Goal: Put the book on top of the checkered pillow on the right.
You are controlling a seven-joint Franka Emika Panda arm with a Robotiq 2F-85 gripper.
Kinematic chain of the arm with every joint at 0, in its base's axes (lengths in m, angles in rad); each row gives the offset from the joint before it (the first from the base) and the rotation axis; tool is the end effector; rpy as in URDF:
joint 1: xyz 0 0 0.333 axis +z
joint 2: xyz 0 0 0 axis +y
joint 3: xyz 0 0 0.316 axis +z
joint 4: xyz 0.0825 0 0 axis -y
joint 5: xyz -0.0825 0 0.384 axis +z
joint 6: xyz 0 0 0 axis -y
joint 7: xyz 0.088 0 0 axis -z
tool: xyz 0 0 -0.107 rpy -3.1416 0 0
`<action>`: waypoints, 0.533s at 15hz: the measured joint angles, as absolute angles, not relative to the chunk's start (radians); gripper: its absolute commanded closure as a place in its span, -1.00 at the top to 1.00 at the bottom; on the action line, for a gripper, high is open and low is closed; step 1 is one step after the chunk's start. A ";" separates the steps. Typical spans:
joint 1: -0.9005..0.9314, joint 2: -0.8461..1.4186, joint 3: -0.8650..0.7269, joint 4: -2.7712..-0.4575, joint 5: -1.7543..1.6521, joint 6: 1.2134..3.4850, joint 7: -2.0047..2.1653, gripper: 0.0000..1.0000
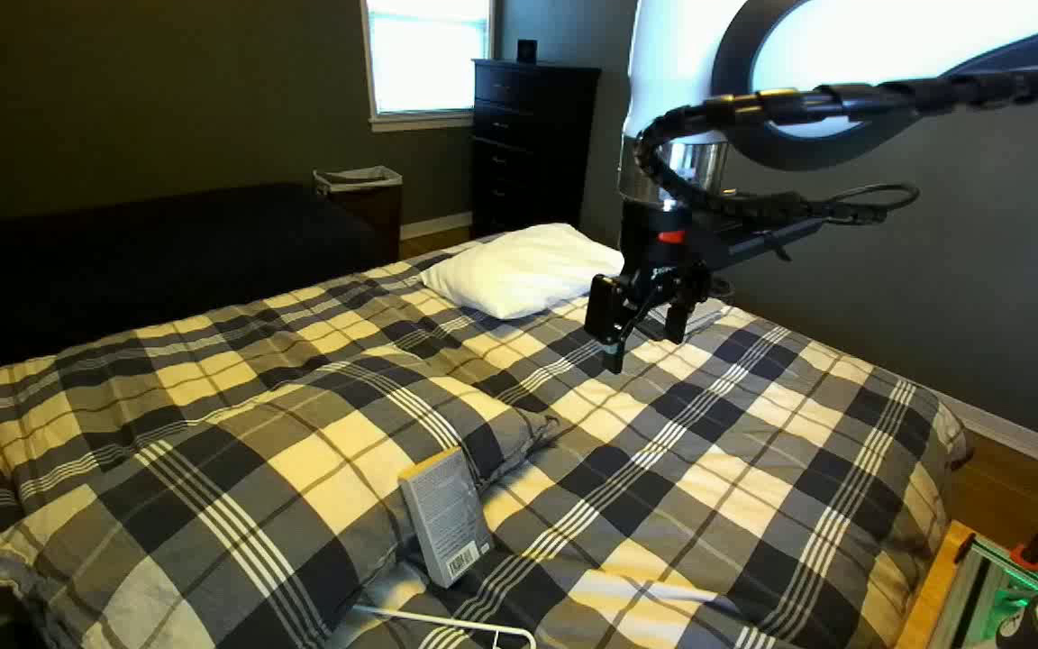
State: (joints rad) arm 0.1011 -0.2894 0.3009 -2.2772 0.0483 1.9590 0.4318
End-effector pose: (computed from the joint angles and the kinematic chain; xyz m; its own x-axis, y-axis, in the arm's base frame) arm 0.4200 0.1881 0.4635 0.9978 -0.0630 -0.0191 -0.0619 -0.9966 0.0537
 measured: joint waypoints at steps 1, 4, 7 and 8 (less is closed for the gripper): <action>0.101 -0.289 0.301 -2.277 0.048 1.959 0.432 1.00; 0.101 -0.289 0.301 -2.277 0.048 1.959 0.432 1.00; 0.102 -0.289 0.289 -2.278 0.047 1.959 0.432 1.00; 0.100 -0.286 0.278 -2.279 0.047 1.962 0.432 1.00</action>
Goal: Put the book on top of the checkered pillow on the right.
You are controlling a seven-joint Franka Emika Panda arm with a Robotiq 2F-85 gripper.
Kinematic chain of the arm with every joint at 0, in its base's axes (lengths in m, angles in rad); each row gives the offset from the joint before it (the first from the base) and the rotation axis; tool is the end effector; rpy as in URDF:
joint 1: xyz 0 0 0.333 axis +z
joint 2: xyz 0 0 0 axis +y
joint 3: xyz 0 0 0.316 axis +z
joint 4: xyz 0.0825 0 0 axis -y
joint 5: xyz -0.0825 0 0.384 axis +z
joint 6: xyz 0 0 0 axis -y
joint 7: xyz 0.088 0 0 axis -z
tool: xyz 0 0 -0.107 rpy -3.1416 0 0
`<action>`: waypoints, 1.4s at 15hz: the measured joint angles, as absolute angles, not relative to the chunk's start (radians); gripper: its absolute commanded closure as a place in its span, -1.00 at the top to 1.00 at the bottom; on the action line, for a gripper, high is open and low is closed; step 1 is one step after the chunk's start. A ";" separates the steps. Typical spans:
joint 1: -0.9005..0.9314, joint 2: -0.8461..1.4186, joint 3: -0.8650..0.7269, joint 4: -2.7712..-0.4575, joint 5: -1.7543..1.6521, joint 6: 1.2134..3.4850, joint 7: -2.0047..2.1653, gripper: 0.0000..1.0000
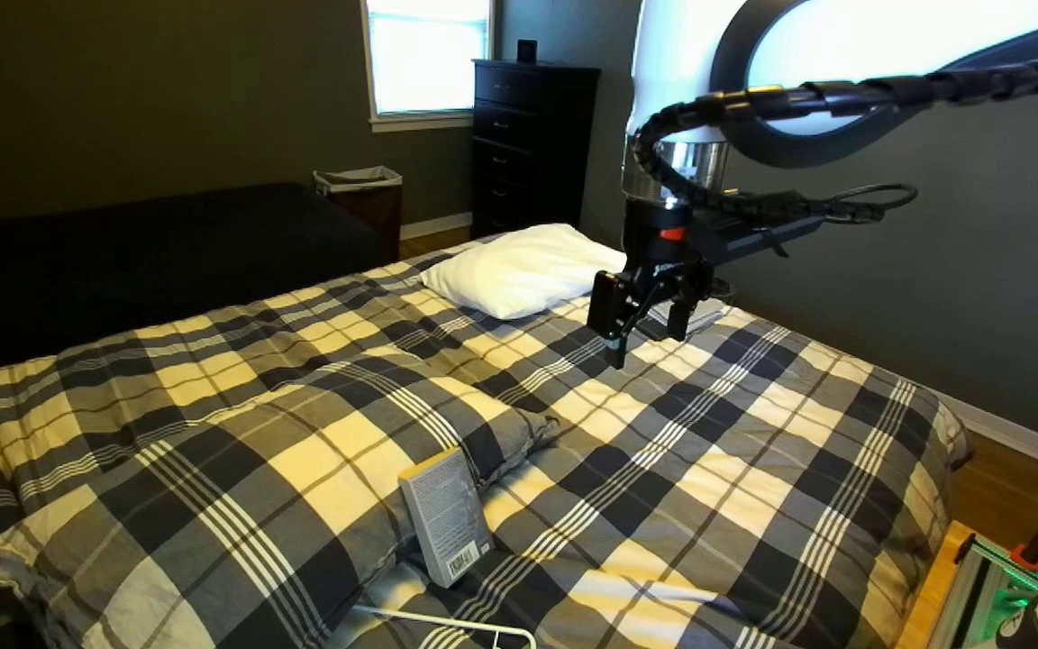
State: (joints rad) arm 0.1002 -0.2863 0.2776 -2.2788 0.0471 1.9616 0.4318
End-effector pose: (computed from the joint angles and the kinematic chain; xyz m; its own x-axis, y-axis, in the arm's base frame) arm 0.4247 0.1774 0.4625 0.9961 -0.0856 -0.0220 -0.0845 -0.9953 0.0483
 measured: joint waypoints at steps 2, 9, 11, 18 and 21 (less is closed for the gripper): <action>0.090 -0.271 0.246 -2.279 0.045 1.973 0.429 1.00; 0.053 -0.087 0.146 -2.207 0.043 2.097 0.367 1.00; 0.053 0.000 0.132 -2.160 0.074 2.186 0.303 1.00; 0.042 0.169 0.154 -2.167 0.485 2.523 -0.202 1.00; -0.031 0.190 0.280 -2.186 0.664 2.584 -0.427 1.00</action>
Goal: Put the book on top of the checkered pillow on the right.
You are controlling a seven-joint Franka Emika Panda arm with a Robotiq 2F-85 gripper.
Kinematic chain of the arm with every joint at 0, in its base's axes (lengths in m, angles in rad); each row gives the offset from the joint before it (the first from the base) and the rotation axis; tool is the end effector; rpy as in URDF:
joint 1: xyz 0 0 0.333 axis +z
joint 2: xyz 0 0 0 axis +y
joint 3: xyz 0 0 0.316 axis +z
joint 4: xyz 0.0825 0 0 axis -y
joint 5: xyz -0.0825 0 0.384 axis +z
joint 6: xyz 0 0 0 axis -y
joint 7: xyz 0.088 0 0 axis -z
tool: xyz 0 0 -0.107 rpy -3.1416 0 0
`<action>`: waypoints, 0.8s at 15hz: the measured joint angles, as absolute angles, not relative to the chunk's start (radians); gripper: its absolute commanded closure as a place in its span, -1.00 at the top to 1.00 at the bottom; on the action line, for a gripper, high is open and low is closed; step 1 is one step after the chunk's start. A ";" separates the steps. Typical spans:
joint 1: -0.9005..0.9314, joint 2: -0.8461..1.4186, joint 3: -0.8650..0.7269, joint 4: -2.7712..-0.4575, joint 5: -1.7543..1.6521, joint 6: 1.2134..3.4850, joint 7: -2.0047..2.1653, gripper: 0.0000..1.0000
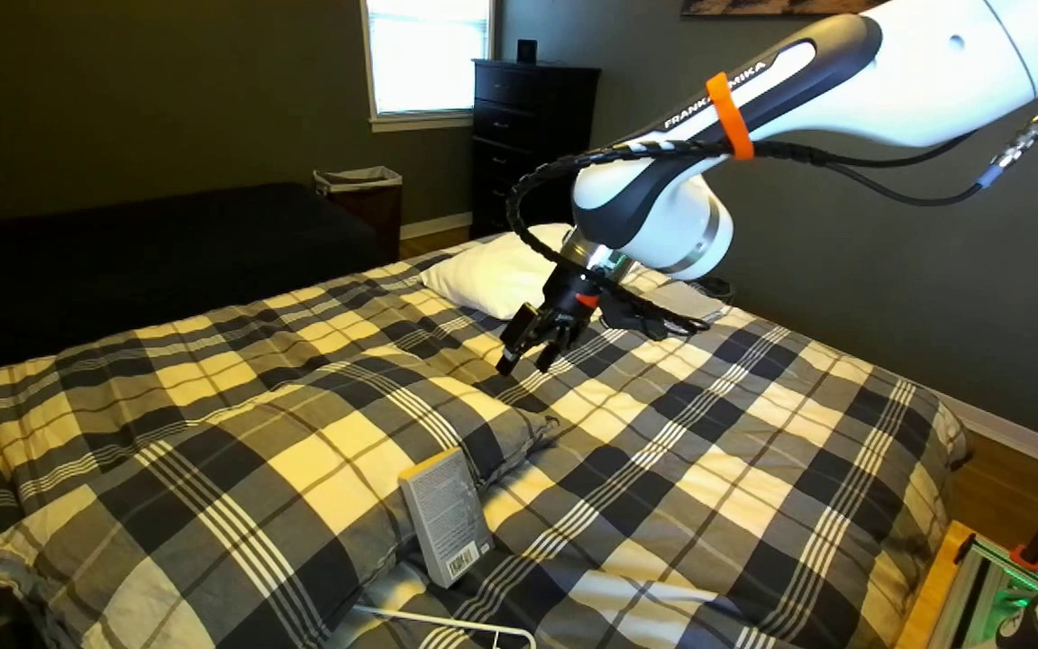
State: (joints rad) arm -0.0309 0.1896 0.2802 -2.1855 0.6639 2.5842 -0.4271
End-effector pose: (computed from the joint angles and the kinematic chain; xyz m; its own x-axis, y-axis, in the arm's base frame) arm 0.5575 0.1282 0.3229 0.9653 0.0729 0.2509 0.1727 -0.8986 -0.4033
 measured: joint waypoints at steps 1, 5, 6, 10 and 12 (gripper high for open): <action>-0.068 0.197 0.328 -2.184 0.717 2.585 -0.498 1.00; -0.259 0.239 0.471 -2.169 0.859 2.472 -0.782 1.00; -0.304 0.253 0.478 -2.172 0.883 2.414 -0.851 1.00; -0.263 0.280 0.345 -2.168 0.920 2.310 -0.951 1.00; -0.229 0.270 0.343 -2.162 0.920 2.312 -0.938 1.00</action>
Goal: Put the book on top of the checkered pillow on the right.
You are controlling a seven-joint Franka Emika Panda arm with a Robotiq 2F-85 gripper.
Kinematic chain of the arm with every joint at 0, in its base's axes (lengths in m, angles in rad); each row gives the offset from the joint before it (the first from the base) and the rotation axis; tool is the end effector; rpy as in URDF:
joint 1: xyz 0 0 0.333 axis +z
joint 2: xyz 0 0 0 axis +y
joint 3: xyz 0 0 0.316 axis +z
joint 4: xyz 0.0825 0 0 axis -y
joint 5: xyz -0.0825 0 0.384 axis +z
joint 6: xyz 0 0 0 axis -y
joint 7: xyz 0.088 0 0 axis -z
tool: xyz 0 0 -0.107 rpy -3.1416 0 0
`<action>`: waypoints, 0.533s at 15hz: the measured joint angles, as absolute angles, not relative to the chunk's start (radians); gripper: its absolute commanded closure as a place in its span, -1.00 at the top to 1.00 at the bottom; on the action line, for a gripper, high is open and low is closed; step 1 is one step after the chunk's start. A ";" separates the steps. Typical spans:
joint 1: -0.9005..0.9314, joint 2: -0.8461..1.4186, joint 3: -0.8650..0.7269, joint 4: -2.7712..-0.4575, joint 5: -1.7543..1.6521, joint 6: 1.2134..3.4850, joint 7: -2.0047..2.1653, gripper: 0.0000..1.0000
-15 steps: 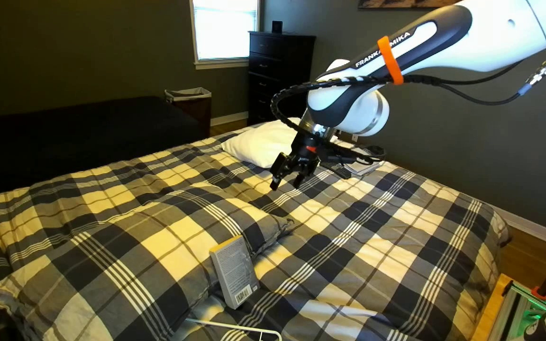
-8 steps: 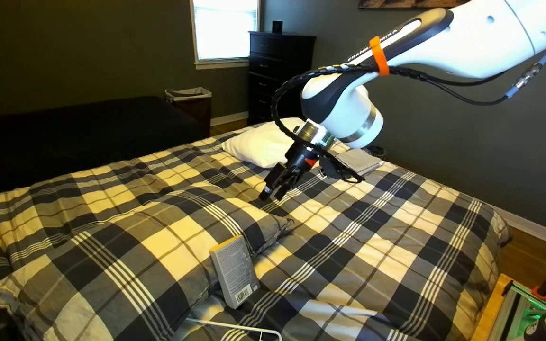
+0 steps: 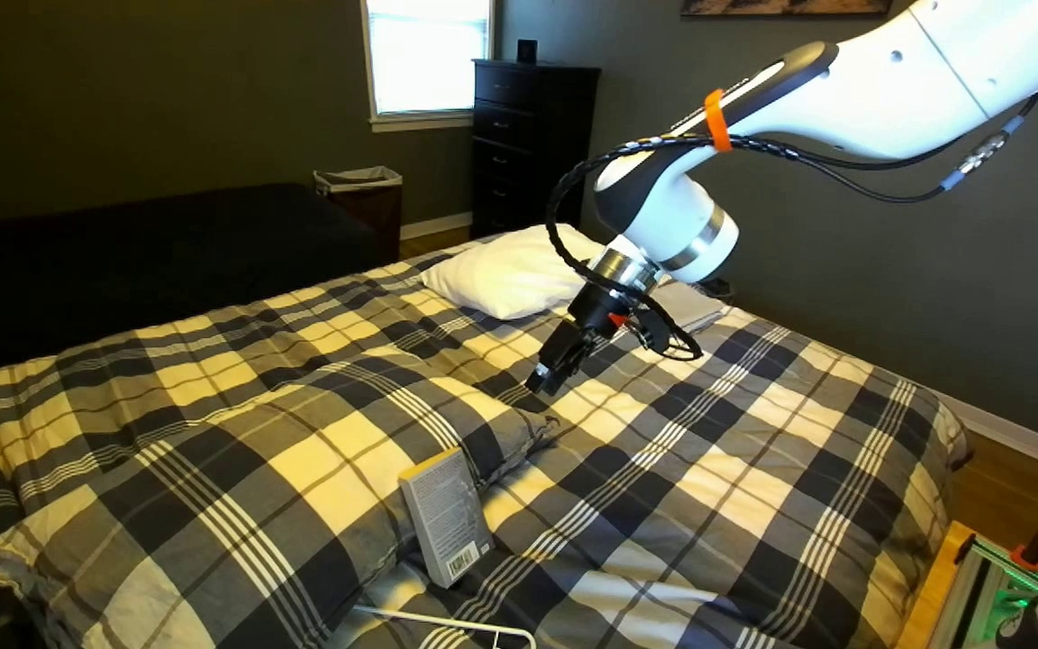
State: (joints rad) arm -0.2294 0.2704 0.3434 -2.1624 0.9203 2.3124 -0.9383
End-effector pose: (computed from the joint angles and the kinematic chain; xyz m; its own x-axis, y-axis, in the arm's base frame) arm 0.5527 0.0776 0.2759 0.9308 0.2432 0.2729 0.3628 -0.7065 -0.6077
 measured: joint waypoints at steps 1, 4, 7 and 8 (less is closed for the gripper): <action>-0.219 0.266 0.343 -2.162 0.920 2.313 -0.932 1.00; -0.156 0.272 0.270 -2.155 0.920 2.313 -0.938 1.00; -0.145 0.349 0.194 -2.127 0.926 2.299 -1.018 1.00; -0.150 0.390 0.173 -2.107 0.932 2.282 -1.064 1.00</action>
State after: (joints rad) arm -0.1498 0.3900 0.1727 -2.1065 0.9316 2.2817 -1.0644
